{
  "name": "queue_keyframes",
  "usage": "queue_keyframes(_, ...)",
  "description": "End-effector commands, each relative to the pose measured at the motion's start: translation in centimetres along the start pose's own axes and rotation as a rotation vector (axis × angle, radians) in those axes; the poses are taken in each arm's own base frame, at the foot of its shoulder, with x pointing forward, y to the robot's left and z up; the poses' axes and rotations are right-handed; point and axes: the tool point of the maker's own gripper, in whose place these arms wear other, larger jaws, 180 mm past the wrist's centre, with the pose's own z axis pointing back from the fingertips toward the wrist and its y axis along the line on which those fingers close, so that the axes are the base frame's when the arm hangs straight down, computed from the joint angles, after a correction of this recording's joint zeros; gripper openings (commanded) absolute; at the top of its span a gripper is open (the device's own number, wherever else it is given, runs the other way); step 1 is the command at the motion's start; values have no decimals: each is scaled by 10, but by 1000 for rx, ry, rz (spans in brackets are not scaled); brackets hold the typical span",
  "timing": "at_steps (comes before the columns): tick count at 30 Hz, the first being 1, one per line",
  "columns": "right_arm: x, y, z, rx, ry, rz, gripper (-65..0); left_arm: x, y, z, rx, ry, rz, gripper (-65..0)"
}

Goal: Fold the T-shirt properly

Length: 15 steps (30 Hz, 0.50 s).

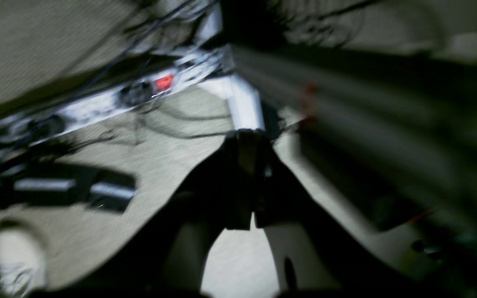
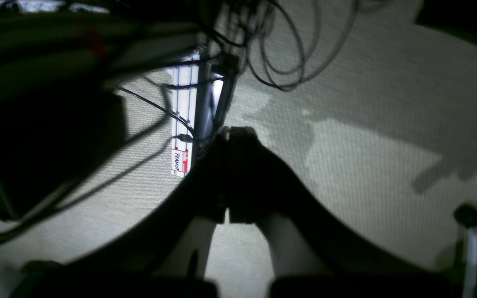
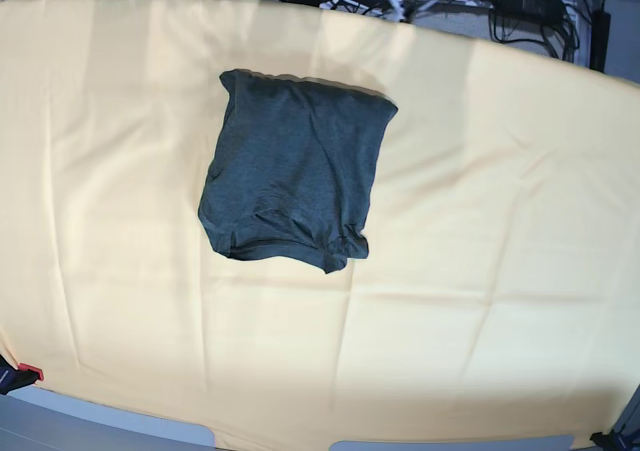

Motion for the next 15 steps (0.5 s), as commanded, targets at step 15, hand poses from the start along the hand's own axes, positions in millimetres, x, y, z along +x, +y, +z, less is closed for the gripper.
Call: queue_keyframes(15,-1,18,-6,-30,5,83,-650,10,-2,-1,-9,-29,36,-650)
